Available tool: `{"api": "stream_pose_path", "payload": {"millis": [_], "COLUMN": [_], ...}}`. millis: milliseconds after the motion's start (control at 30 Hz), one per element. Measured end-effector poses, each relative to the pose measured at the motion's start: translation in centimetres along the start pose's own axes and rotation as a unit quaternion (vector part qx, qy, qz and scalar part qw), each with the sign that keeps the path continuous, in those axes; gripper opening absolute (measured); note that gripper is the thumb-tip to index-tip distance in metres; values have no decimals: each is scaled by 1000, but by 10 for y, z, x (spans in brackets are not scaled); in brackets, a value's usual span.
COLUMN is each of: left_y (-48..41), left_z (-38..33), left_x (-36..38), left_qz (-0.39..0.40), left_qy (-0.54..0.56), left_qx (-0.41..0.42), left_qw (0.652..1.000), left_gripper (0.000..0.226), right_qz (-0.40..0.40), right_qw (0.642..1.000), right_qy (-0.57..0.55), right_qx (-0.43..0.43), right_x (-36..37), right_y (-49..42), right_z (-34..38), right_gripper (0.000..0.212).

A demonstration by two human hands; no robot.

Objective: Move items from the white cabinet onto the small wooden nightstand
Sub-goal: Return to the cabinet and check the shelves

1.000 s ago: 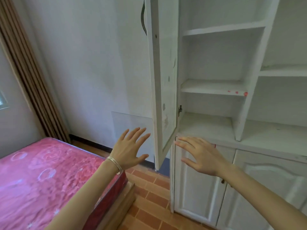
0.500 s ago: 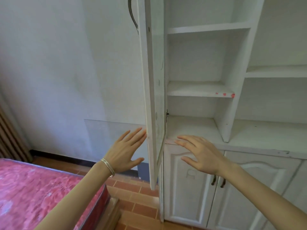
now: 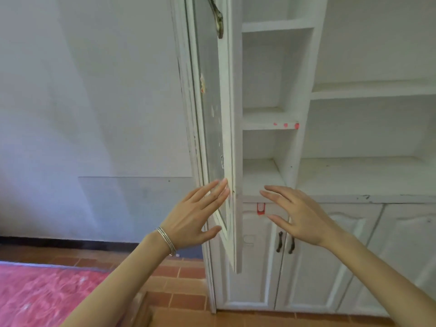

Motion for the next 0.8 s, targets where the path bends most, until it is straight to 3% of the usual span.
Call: {"api": "stream_pose_path", "payload": {"millis": [133, 433, 800], "left_y": [-41, -147, -282], "left_z": [-26, -59, -24], "left_x": [22, 68, 113], "left_qz": [-13, -12, -18], "left_qy": [27, -20, -97], "left_qx": [1, -15, -73], "left_qw": [1000, 1000, 993], "left_gripper": [82, 86, 94], "right_qz": [18, 21, 59], "right_qw": [999, 999, 997], "right_qy": [21, 35, 49], "right_qx": [26, 32, 21], "right_x": [-8, -36, -43], "right_y": [19, 33, 8], "right_z": [-40, -134, -243], "right_gripper": [56, 55, 58]}}
Point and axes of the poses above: each hand's wrist, its own y-axis away from the middle knuckle, its own x-axis out of the palm, z = x × y, the point moved 10 cm from there along -y, towards the middle knuckle, and after that the axes turned 4 degrees about -z, right-handed, at the moved point
